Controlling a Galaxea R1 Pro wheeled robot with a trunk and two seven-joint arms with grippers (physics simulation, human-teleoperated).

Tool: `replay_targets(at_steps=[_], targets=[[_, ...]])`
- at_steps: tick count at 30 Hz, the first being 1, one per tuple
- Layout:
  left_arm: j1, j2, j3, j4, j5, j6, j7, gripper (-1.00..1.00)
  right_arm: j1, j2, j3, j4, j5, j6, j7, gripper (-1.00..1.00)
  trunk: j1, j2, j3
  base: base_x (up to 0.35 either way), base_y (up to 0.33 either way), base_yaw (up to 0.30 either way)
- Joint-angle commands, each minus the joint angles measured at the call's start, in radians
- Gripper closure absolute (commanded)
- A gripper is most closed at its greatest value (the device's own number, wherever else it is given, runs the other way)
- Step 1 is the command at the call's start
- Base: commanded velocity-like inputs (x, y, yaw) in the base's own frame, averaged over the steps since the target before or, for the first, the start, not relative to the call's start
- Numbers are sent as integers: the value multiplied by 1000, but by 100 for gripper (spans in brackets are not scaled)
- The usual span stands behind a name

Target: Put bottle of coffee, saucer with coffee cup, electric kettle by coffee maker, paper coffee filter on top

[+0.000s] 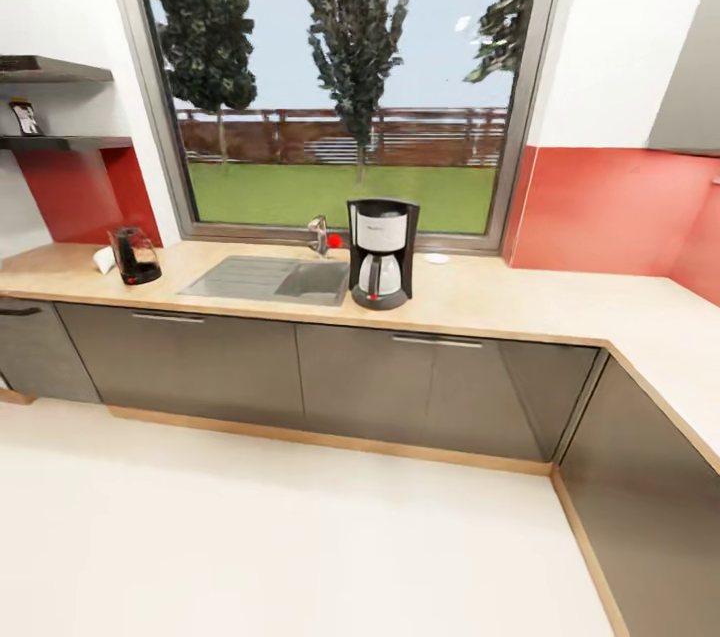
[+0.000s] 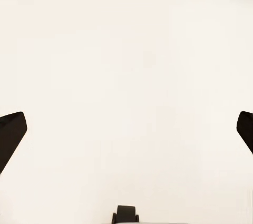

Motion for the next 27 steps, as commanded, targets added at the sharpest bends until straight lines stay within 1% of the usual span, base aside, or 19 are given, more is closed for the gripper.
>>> replay_targets(at_steps=[1,8,23,27], targets=[[-1,0,4,1,1,-3,-1,-100,0,0,-1,0,0,-3,0,-100,1,-2,-2,337,0,277],[-1,0,6,1,3,-3,-1,-100,-1,0,-1,0,0,-4,0,-100,1,-2,1,337,59,270],[-1,0,9,1,3,-3,-1,-100,0,0,1,0,0,-4,0,-100,1,-2,15,328,168,233],[-1,0,9,1,-1,-3,-1,-100,-1,0,1,0,0,-4,0,-100,1,-2,19,330,72,230]])
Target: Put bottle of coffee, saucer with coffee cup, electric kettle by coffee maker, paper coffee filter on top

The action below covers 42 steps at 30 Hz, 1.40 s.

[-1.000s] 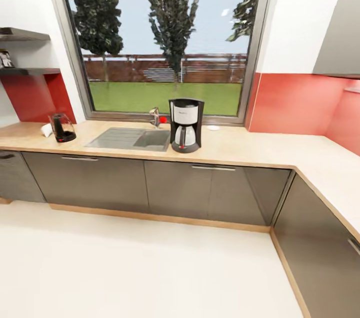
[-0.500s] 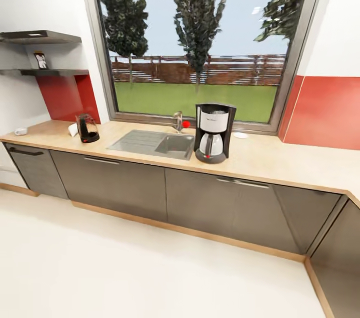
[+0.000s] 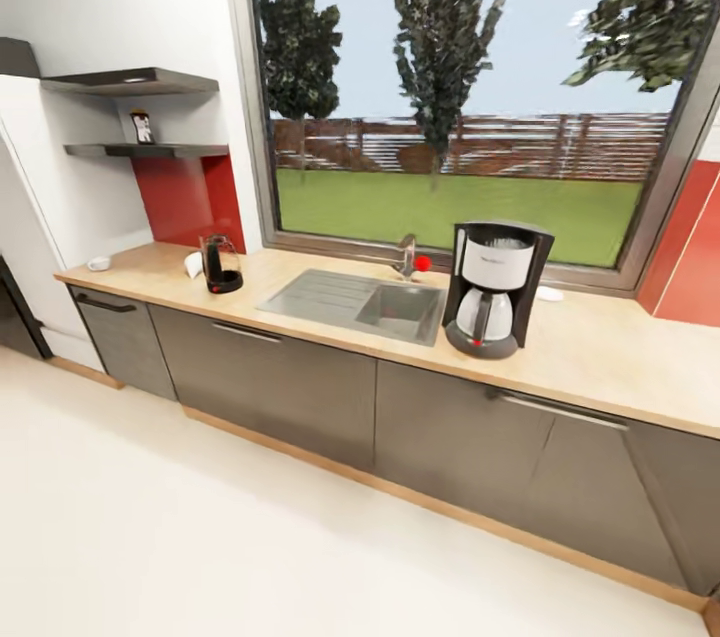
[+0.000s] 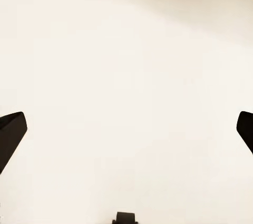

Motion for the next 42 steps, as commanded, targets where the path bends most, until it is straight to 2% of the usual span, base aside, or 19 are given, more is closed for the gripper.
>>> replay_targets(at_steps=[1,42], targets=[[-1,0,4,1,0,-3,-1,-100,0,0,-1,0,0,-3,0,-100,1,-2,-1,334,21,230],[-1,6,3,1,3,-4,-1,-100,0,0,-2,0,0,-3,0,-100,1,-2,37,336,13,223]])
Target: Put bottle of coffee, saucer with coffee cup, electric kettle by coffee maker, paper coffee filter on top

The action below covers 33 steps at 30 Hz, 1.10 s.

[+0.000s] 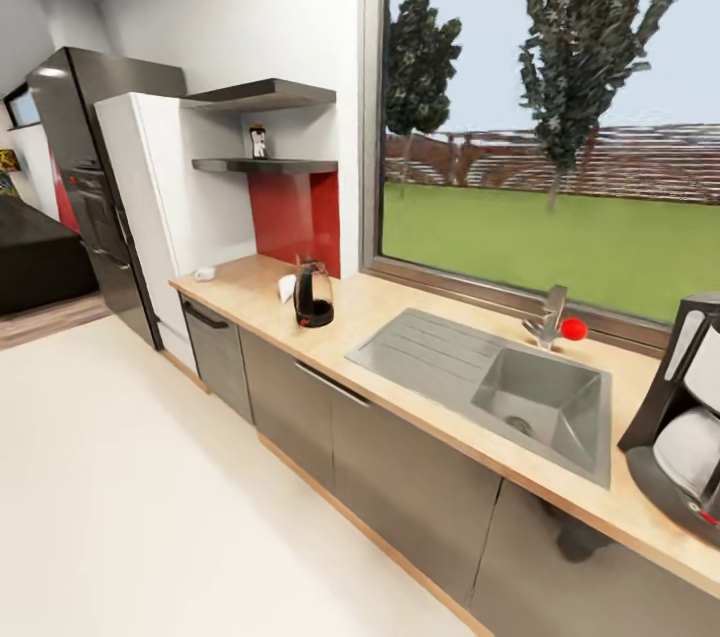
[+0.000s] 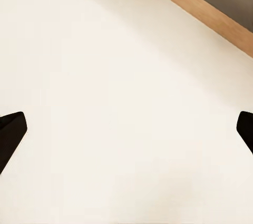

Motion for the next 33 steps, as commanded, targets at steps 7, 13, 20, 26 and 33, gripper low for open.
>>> replay_targets(at_steps=[7,13,20,26,33], targets=[[0,0,5,1,0,-4,-1,-100,0,0,-1,1,0,-3,0,-100,1,0,0,336,143,11],[0,1,5,1,0,-4,-1,-100,0,0,-1,1,0,-3,0,-100,1,0,0,335,159,0],[0,1,5,1,1,-4,-1,-100,0,0,-1,1,0,-3,0,-100,1,0,0,332,165,0],[0,0,5,1,2,-3,-1,-100,0,0,-1,1,0,-2,0,-100,1,0,0,275,228,0],[0,0,5,1,2,-2,-1,-100,0,0,-1,2,0,-2,0,-100,1,0,0,152,302,0]])
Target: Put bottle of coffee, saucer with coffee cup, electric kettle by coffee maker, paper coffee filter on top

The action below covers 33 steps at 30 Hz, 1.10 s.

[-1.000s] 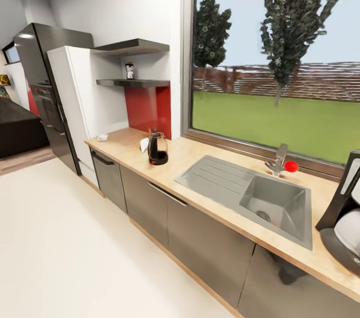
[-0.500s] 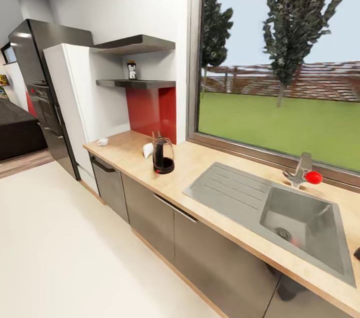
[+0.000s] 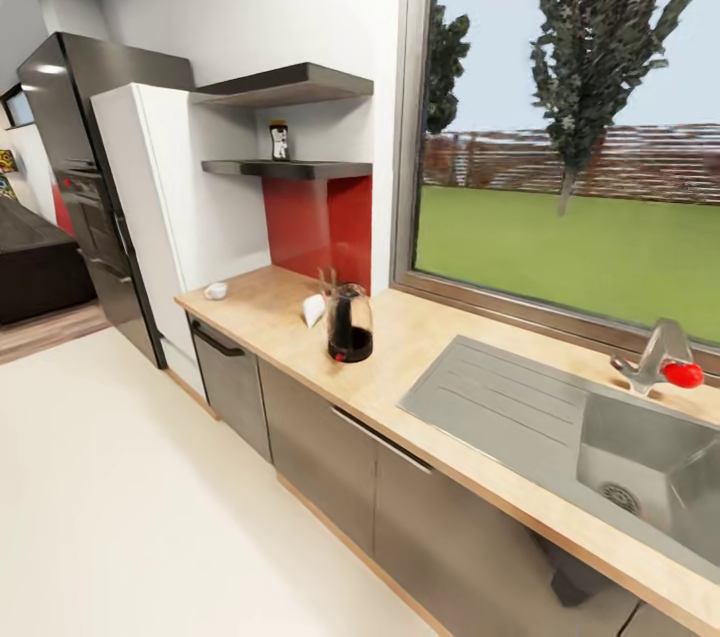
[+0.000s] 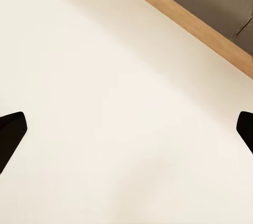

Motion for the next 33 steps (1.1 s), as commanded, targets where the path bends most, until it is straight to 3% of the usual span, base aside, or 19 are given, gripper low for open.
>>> replay_targets(at_steps=[1,16,33], targets=[[0,0,4,1,0,-3,-1,-100,0,0,-1,0,0,-3,0,-100,1,-1,0,97,327,0],[0,-1,5,1,0,-3,-1,-100,0,0,-1,1,0,-3,0,-100,1,-1,0,14,334,-23],[0,0,5,1,0,-4,-1,-100,0,0,-1,1,0,-3,0,-100,1,-1,0,145,316,-273]])
